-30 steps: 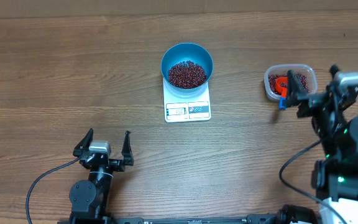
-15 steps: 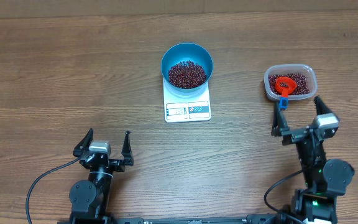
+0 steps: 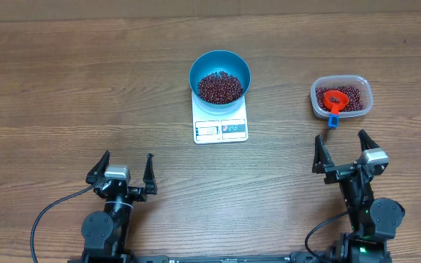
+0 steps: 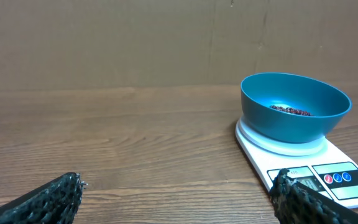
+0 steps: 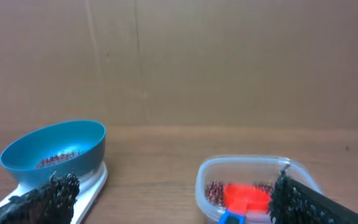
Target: Scoop item into bowl and weigh 150g on scale
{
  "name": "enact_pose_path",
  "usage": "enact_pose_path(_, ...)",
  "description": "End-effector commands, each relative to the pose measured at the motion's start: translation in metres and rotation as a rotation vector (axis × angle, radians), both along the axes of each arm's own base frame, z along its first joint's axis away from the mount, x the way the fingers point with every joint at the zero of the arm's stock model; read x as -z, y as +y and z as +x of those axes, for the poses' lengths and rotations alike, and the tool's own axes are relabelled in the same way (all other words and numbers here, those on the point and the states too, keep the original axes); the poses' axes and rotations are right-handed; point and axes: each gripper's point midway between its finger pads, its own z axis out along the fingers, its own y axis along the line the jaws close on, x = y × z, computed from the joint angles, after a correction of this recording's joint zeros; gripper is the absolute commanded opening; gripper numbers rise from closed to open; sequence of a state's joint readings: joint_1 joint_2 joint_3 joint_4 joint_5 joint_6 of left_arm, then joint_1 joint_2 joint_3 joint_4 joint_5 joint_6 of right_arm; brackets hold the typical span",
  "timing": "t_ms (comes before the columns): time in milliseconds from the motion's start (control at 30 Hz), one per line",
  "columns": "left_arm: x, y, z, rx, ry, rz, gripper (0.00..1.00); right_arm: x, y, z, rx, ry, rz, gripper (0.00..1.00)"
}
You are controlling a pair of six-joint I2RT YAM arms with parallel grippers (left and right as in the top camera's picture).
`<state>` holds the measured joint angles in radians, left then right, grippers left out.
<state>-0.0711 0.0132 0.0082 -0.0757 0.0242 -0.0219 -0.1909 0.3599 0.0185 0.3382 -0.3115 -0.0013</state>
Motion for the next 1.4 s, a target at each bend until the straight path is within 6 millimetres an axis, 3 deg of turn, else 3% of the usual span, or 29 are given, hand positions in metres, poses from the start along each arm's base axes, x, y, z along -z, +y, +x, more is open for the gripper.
enact_pose_path(0,0.000,0.003,0.000,-0.013,-0.004,0.019,1.00,0.015,0.002,-0.003,-0.005,0.052,0.017,1.00)
enact_pose_path(167,0.000,0.003,0.000,-0.013,-0.004,0.019,1.00,0.033,0.003,-0.008,0.001,0.126,0.028,1.00)
enact_pose_path(433,0.000,0.003,0.000,-0.013,-0.004,0.019,1.00,0.040,0.005,-0.017,0.016,0.150,0.019,1.00)
enact_pose_path(733,0.000,0.003,0.000,-0.013,-0.005,0.019,1.00,0.019,0.008,-0.021,0.020,0.052,-0.024,1.00)
enact_pose_path(933,0.000,0.003,0.000,-0.013,-0.005,0.019,1.00,0.020,0.018,-0.022,-0.016,0.037,-0.138,1.00)
enact_pose_path(1367,0.000,0.003,0.000,-0.013,-0.004,0.019,0.99,0.020,0.019,-0.022,-0.022,0.047,-0.067,1.00)
